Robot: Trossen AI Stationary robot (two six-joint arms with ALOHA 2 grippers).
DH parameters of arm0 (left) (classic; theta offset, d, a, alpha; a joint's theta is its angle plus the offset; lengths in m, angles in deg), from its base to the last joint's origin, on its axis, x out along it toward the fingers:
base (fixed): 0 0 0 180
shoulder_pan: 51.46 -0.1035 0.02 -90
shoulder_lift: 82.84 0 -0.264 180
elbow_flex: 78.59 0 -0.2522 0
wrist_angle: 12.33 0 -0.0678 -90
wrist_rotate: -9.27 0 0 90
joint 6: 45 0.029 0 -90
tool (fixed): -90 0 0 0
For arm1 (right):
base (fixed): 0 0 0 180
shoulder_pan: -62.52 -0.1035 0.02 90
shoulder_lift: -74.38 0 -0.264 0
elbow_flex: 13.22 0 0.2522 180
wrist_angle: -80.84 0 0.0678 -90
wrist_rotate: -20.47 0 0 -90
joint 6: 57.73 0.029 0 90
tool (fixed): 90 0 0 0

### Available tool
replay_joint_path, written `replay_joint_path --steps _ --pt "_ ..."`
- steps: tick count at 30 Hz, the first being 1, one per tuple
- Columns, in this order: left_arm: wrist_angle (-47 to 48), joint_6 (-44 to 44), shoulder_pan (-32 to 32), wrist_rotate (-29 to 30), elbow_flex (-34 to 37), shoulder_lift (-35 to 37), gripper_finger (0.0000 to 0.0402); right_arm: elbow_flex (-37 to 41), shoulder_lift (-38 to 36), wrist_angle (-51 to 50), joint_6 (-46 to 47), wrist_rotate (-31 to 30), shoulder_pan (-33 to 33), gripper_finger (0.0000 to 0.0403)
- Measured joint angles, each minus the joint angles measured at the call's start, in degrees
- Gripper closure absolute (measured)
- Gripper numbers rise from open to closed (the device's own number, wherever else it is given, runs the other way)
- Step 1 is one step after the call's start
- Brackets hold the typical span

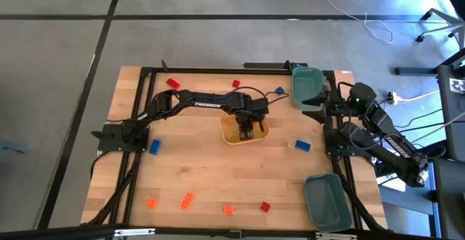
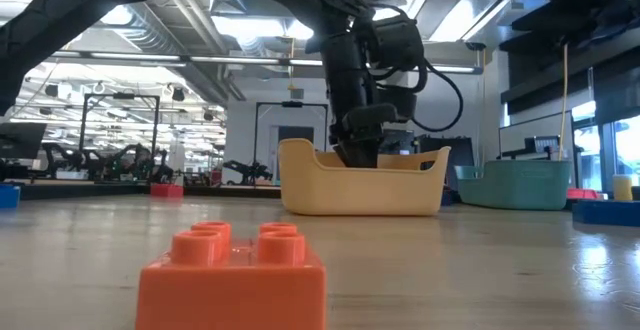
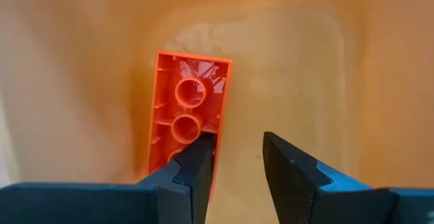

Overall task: Sort & place blocks by color
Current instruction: Put the orange game piece into the yellow bin

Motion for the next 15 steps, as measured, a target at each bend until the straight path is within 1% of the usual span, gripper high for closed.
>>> replay_joint_path --steps 3,5,11,15 --pt "-0.12 0.03 -0.01 0.01 0.00 0.00 0.0282 0.00 0.02 0.27 -1.24 4.54 0.01 0.0185" --pt "-0.17 0.03 -0.01 0.01 0.00 0.00 0.0282 0.00 0.02 0.25 -1.37 5.70 -0.02 0.0185" --pt "-0.38 0.08 -0.01 0.03 0.00 0.00 0.0282 0.00 0.20 0.23 -0.32 1.20 0.01 0.0185" --pt "-0.40 0.07 -0.01 0.03 0.00 0.00 0.0282 0.00 0.22 0.27 0.10 0.97 -0.01 0.0185"
